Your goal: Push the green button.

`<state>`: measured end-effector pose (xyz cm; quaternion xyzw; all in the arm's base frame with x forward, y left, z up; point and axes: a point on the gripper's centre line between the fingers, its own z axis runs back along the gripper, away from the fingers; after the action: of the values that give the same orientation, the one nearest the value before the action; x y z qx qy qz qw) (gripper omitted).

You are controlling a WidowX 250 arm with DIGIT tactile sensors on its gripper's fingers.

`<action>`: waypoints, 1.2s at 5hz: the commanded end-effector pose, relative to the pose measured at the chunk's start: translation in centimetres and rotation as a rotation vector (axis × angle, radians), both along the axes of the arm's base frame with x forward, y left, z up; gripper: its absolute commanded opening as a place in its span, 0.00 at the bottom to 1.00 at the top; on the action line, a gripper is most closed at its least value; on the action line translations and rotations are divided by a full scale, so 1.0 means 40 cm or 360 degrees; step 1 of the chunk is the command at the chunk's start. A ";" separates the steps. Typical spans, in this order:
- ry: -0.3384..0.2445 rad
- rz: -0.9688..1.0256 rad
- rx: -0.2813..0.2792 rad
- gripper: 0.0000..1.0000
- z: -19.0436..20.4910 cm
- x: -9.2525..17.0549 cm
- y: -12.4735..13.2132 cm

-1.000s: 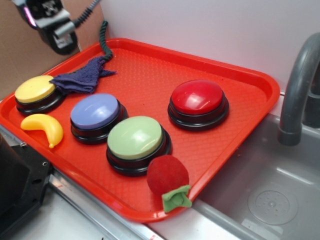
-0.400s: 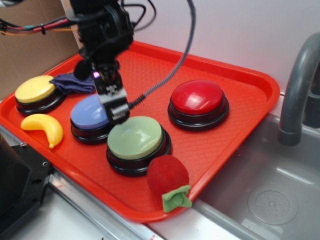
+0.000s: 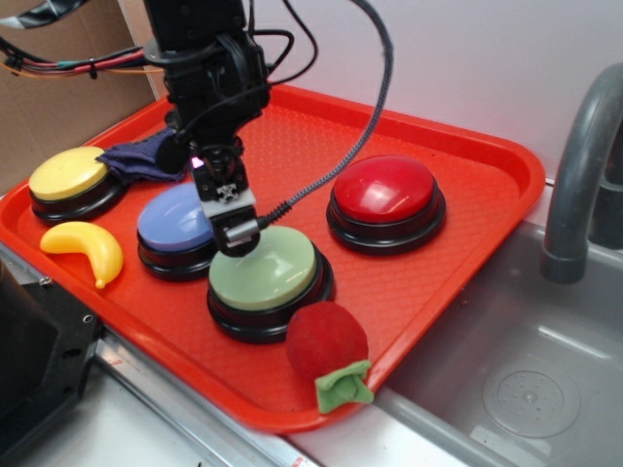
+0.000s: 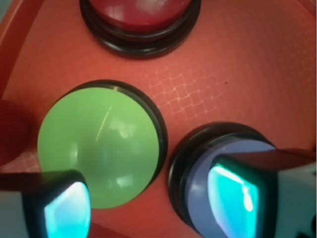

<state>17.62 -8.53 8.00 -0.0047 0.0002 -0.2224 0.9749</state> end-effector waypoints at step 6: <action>-0.0015 -0.0173 -0.0039 1.00 0.009 0.012 -0.055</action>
<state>17.66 -10.12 7.11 -0.0085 0.0223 -0.2744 0.9613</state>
